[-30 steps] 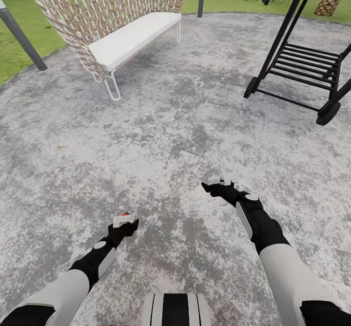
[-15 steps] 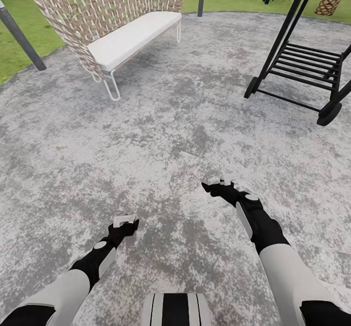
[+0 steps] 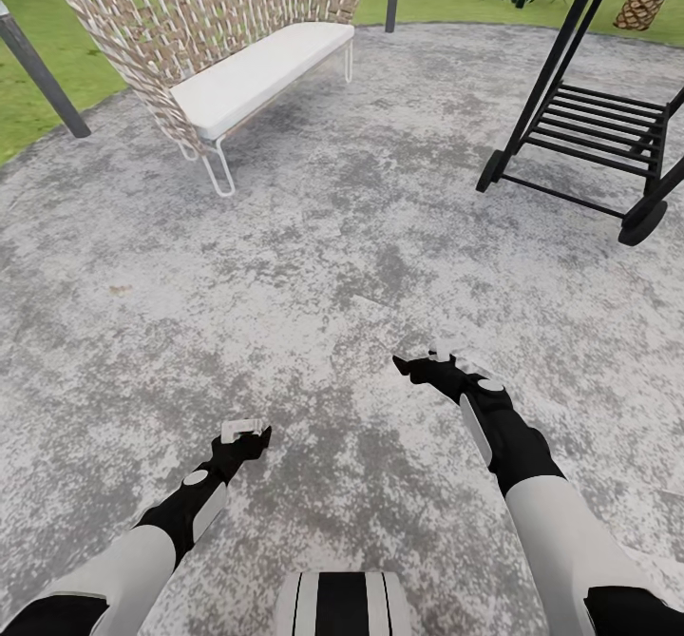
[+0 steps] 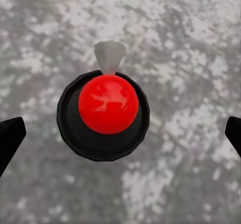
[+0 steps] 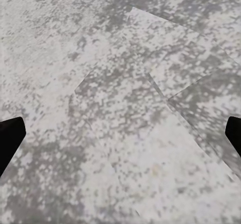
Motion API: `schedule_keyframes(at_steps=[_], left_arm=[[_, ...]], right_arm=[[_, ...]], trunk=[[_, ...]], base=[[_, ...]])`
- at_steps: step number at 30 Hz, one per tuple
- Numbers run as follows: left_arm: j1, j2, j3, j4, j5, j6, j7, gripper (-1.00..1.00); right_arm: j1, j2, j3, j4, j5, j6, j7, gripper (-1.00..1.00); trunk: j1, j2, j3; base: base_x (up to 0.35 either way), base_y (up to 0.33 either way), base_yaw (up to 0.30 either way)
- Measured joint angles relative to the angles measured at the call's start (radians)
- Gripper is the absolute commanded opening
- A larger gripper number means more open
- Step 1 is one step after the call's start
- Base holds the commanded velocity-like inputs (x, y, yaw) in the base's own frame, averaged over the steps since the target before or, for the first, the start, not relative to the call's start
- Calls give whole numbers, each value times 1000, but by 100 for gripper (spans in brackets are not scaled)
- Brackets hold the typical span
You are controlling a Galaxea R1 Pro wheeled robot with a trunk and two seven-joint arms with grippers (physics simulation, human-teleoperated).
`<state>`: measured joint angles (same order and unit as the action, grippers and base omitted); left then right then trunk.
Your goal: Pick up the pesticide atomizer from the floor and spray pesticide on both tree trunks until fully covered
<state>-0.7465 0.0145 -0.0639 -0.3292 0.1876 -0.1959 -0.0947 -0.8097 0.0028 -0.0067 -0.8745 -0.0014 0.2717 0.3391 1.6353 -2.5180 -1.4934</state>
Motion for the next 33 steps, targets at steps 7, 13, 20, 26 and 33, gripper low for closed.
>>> schedule_keyframes(at_steps=[7,13,20,26,33], left_arm=[[0,0,0,0,0,0,0,100],[0,0,0,0,0,0,0,100],[0,-1,0,0,0,0,0,100],[0,-2,0,0,0,1,0,100],[0,-2,0,0,0,1,0,100]], right_arm=[[0,0,0,0,0,0,0,100],[0,0,0,0,0,0,0,100],[0,0,0,0,0,0,0,100],[0,0,0,0,0,0,0,100],[0,0,0,0,0,0,0,100]], trunk=[[0,0,0],[0,0,0],[0,0,0],[0,0,0],[0,0,-4]], base=[[16,12,0],[34,27,0],[2,2,0],[0,0,0],[0,0,0]])
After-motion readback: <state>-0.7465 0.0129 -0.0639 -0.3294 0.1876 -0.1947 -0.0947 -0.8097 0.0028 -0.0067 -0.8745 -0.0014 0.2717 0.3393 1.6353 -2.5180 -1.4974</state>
